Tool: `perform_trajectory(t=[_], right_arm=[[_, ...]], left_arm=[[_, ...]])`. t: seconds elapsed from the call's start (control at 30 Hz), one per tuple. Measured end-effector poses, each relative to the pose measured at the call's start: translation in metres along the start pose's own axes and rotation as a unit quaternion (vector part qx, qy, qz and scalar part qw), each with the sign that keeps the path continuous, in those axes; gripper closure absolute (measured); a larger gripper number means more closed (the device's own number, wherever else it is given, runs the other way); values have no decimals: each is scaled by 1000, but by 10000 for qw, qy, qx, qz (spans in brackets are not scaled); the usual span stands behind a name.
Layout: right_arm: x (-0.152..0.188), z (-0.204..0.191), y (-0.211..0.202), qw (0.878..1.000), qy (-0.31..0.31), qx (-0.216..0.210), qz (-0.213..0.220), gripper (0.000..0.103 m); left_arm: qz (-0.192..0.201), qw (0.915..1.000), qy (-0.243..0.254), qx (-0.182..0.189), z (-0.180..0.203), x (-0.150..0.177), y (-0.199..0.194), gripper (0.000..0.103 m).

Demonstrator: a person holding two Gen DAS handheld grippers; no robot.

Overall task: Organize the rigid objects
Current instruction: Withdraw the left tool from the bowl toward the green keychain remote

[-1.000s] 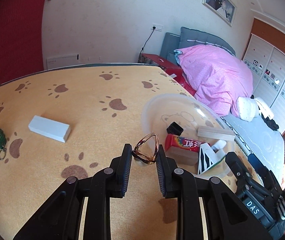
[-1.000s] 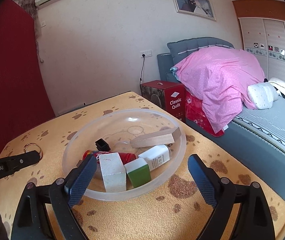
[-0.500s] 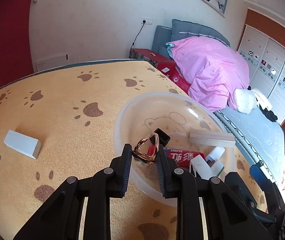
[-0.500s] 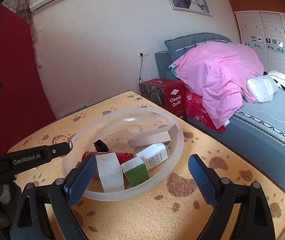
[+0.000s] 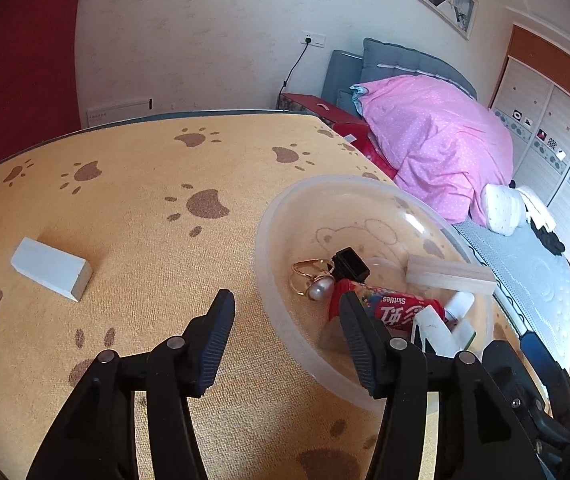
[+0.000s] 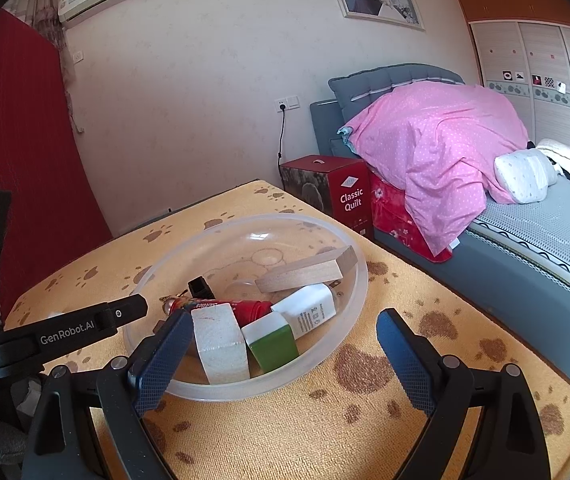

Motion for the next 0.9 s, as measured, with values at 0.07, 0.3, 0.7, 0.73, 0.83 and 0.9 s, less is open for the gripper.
perform_trajectory(t=[0.07, 0.3, 0.7, 0.73, 0.83, 0.9], right_arm=[[0, 0, 0, 10000, 3, 1, 2, 7], [0, 0, -1, 10000, -23, 12, 19, 7], [0, -5, -1, 9998, -190, -7, 13, 2], [1, -6, -1, 9997, -224, -11, 8, 1], [2, -12, -1, 9994, -337, -13, 9, 0], [3, -15, -1, 9992, -411, -19, -8, 0]], left_arm=[[-13, 10000, -60, -38, -3, 1, 0, 47], [-26, 9997, -182, -188, -15, 8, -3, 42], [-20, 9983, -499, -315, -43, 17, -14, 35], [-19, 9980, -546, -324, -46, 18, -15, 35], [3, 9971, -667, -364, -56, 21, -19, 35], [30, 9964, -737, -409, -62, 22, -23, 35]])
Point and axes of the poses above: each gripper's, at about its wrist camera, not at the fingertips, and y roughly the way its jaws point, z to its right, x to its underside, the point moved 1 cm from there along y, roughly the way its jaws point, and after that the axes turned 15 degrees about -z, right-handed, at the moved point
